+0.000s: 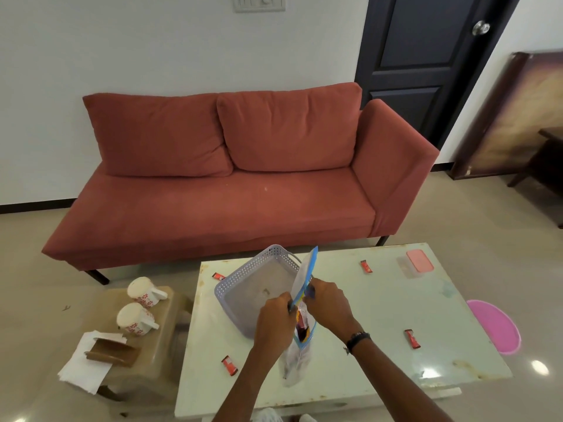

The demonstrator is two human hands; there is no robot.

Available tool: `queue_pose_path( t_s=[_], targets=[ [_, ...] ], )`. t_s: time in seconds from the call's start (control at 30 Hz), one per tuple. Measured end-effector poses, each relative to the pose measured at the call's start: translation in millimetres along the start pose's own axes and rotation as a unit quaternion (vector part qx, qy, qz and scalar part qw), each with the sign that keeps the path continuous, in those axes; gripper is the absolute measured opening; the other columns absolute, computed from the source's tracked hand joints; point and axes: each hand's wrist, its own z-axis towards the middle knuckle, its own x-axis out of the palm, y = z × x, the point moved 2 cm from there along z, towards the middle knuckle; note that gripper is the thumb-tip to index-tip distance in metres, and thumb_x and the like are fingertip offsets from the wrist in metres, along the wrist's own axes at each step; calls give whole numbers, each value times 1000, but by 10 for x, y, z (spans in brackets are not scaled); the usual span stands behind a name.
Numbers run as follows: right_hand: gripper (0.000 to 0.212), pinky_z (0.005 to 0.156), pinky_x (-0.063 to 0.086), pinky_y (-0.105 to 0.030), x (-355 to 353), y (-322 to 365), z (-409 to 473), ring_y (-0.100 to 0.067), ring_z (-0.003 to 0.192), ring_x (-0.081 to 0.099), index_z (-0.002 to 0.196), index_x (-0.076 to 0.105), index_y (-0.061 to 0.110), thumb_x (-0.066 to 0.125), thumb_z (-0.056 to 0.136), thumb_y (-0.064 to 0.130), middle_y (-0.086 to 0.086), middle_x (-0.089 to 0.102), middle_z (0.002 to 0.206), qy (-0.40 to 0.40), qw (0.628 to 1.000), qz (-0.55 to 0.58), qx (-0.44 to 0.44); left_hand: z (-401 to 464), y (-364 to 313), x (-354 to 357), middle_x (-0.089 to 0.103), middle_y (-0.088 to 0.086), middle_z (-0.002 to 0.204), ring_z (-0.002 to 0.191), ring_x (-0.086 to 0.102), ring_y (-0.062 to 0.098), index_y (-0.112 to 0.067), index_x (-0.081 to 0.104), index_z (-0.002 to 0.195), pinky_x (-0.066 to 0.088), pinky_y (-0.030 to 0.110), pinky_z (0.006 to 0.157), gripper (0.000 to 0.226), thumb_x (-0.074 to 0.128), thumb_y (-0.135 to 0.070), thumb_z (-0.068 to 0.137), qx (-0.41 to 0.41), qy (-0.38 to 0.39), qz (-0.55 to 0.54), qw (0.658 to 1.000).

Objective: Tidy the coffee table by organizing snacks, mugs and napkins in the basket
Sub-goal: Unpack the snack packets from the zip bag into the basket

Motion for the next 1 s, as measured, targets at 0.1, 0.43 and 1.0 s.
queue_pose_path(
  t_s=[0.1,0.43,1.0],
  targets=[
    [12,77,57,-30,71,24,26,-23,77,63,90,61,11,53,91,19,-8,71,102,-8,1000,10,-10,-13,62,-36,67,3,108,95,64,17,-15,58,112,50,25,86,31,44,-37,95,0,9,96,995],
    [14,75,55,-30,158,-15,-89,-24,84,67,96,64,12,53,91,19,-7,71,99,-9,1000,-2,-12,54,16,-14,68,4,110,97,65,20,-16,59,109,50,28,84,29,39,-35,98,22,-24,164,986],
    [13,74,56,-31,82,49,3,-23,81,67,93,65,11,55,89,18,-7,72,97,0,998,25,-58,110,39,4,69,3,107,94,66,20,-15,57,112,51,28,83,29,39,-33,98,31,-43,139,989]
  ],
)
